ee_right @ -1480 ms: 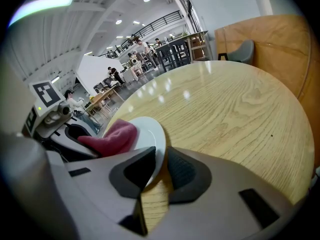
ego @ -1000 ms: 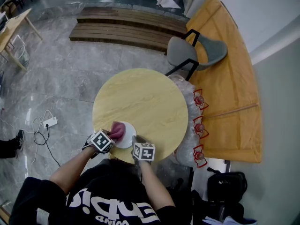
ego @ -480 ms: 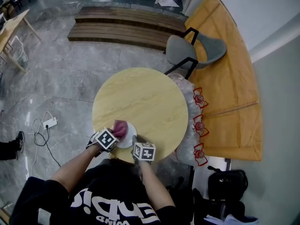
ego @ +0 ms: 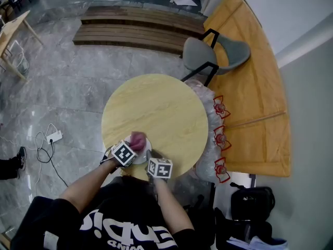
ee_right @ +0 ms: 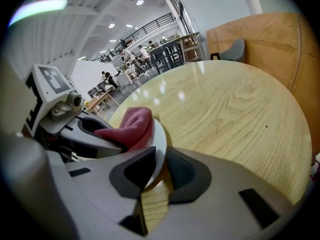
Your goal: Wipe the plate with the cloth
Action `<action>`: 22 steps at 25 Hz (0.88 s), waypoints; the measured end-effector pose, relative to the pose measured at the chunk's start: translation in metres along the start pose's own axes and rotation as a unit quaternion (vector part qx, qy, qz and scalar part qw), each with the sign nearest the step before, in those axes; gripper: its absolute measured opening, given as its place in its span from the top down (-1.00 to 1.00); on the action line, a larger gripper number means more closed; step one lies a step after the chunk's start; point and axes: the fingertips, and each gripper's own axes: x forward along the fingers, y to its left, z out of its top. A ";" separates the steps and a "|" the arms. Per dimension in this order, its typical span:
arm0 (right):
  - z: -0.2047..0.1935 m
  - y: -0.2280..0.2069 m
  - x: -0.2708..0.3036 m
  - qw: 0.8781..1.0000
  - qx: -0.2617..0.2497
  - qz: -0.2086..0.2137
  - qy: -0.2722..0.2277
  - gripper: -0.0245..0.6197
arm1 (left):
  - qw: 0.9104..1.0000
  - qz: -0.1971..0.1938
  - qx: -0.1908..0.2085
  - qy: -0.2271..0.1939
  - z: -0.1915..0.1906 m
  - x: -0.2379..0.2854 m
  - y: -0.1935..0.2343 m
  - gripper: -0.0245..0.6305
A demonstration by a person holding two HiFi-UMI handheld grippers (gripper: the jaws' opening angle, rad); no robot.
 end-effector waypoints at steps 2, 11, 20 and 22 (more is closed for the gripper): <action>0.000 -0.002 0.000 1.000 0.005 0.000 -0.001 0.66 | 1.000 0.010 0.006 -0.005 0.005 0.001 0.004 0.77; 0.004 -0.007 0.003 1.000 0.015 -0.001 -0.003 0.67 | 1.000 -0.022 -0.006 0.011 0.013 0.012 -0.015 0.77; 0.004 -0.003 0.001 1.000 0.002 0.002 0.002 0.67 | 0.998 -0.015 0.049 0.040 -0.018 0.008 -0.028 0.77; 0.004 -0.003 0.001 1.000 -0.001 0.003 0.002 0.67 | 0.997 -0.018 0.055 0.046 -0.024 0.007 -0.032 0.77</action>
